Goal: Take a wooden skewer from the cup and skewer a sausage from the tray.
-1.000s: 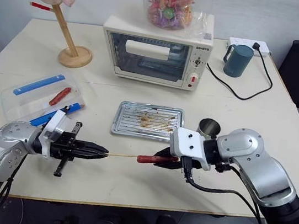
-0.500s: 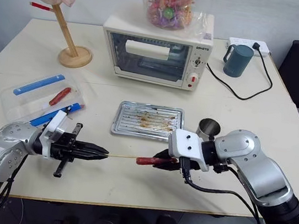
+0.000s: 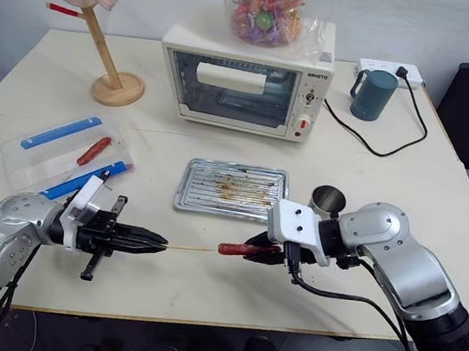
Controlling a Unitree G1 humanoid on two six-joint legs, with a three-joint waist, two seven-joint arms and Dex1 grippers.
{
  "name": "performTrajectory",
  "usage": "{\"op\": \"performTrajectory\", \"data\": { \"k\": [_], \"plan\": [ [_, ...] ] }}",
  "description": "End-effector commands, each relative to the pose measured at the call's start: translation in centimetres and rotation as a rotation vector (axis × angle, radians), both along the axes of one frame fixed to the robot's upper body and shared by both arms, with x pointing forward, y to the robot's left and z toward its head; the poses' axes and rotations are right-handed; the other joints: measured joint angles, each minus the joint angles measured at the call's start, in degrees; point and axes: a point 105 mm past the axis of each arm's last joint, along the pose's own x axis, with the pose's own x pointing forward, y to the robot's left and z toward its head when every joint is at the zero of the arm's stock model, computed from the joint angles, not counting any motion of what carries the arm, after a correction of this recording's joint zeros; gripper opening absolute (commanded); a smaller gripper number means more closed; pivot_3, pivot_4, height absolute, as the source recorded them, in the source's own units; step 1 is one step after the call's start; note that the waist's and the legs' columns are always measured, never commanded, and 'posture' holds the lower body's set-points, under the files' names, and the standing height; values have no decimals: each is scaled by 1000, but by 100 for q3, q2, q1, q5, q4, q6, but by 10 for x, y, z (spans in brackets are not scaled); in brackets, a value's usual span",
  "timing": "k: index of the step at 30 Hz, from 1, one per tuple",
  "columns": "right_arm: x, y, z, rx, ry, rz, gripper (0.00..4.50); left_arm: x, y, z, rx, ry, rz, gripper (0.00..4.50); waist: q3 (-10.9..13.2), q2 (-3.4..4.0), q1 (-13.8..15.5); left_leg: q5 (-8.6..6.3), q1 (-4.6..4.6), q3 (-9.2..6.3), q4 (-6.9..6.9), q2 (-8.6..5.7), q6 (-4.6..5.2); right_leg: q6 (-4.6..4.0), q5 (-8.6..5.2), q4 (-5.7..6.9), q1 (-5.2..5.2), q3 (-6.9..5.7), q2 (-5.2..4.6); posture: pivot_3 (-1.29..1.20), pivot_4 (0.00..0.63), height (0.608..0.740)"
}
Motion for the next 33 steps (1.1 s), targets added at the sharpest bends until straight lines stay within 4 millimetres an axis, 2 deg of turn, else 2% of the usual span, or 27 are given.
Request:
{"op": "performTrajectory", "data": {
  "k": [1,33],
  "plan": [
    [-3,2,8,14,-38,24,847,0,-3,5,-3,-30,-12,0,0,0,0,0,0,0,0,0,0,0,0,0,0,0,0,0,150,740],
    [-7,19,10,37,-43,62,847,4,-16,1,-26,-34,-31,0,0,0,-1,0,0,0,3,0,0,0,0,2,0,-1,0,0,150,740]
  ]
}}
